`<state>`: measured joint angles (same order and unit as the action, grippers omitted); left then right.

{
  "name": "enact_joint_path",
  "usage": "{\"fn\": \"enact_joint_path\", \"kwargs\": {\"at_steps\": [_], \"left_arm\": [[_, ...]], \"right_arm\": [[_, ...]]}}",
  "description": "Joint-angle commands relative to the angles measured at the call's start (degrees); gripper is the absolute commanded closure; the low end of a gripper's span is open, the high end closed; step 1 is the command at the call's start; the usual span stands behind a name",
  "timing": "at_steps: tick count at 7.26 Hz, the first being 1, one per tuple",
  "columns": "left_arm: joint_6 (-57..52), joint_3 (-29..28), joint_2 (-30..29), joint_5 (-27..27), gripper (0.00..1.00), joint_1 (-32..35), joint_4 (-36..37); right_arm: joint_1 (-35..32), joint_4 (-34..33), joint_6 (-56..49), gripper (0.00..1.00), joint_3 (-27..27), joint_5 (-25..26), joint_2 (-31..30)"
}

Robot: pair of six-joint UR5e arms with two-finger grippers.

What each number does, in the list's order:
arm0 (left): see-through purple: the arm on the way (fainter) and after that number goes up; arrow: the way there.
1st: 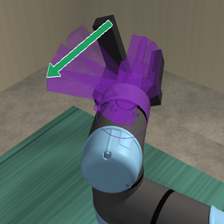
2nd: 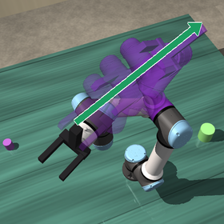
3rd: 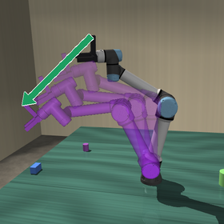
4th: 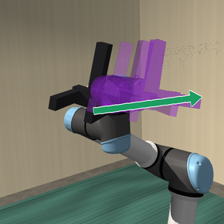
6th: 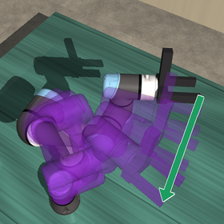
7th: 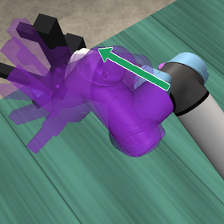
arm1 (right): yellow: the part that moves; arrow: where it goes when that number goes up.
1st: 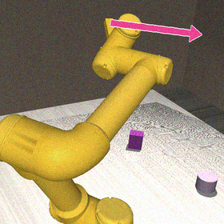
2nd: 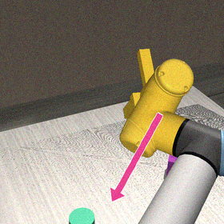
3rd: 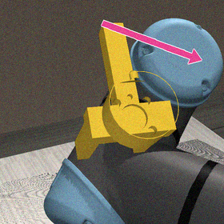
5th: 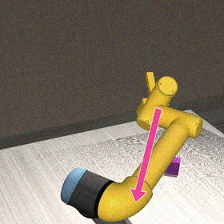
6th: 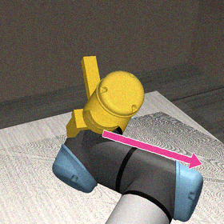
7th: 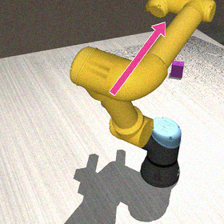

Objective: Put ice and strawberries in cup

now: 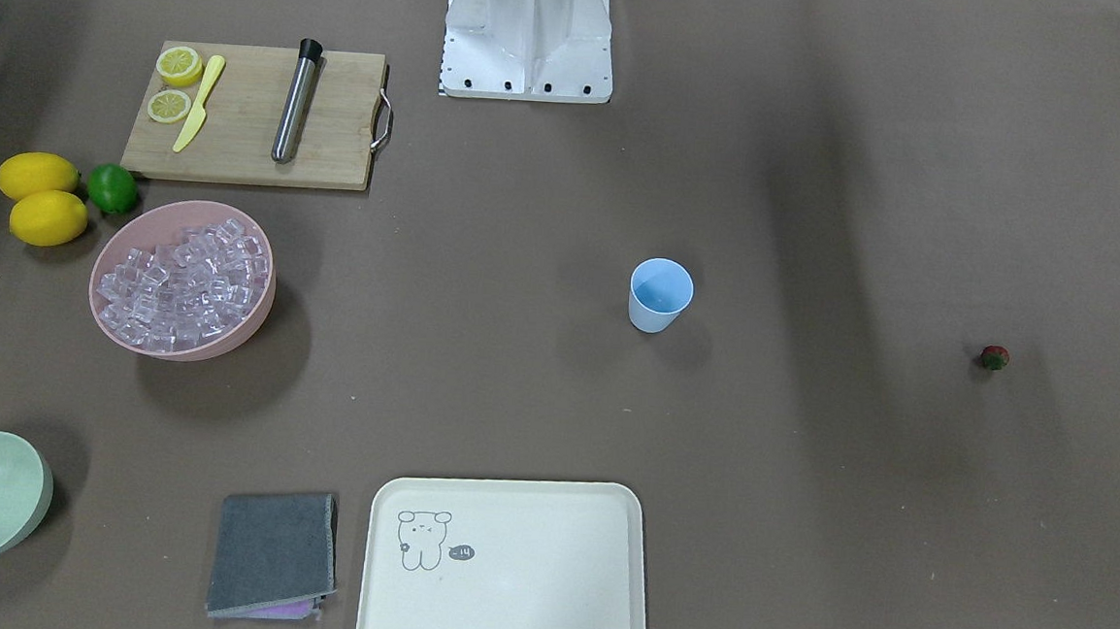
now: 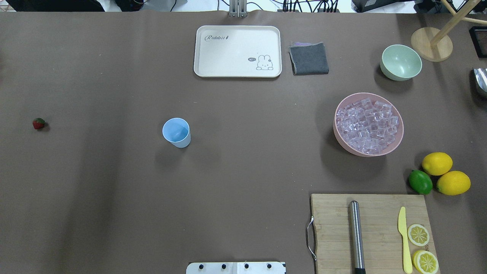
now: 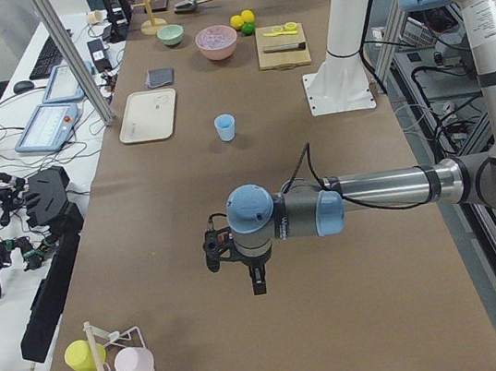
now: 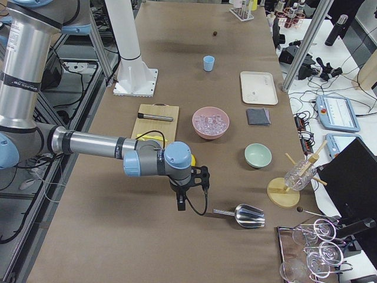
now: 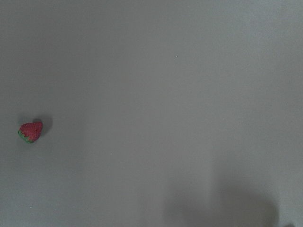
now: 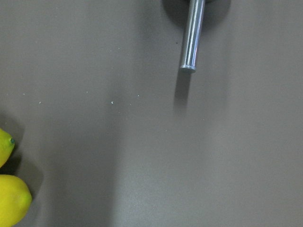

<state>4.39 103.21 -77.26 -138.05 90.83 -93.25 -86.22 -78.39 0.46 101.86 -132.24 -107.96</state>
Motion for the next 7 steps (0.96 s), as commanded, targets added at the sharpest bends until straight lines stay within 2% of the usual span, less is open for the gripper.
{"fn": "enact_joint_path", "kwargs": {"at_steps": [1,2,5,6,7], "left_arm": [[0.0,-0.12,-0.43,0.07,0.02,-0.04,-0.18],[0.0,-0.64,-0.43,0.07,0.02,-0.13,-1.22],[0.96,0.14,-1.3,-0.55,0.02,-0.04,-2.72],[0.62,-0.2,-2.62,-0.46,0.02,0.05,-3.51],[0.96,-2.03,-7.41,-0.55,0.02,0.05,-6.21]], "right_arm": [[0.0,0.7,-0.02,0.0,-0.08,-0.03,-0.06],[0.0,1.13,-0.02,0.0,0.01,-0.03,0.03],[0.0,8.94,0.16,0.0,-2.01,-0.21,-0.06],[0.0,15.49,0.59,0.0,-2.62,-0.03,-0.14],[0.0,18.25,0.86,0.0,-3.24,0.49,0.03]]}}
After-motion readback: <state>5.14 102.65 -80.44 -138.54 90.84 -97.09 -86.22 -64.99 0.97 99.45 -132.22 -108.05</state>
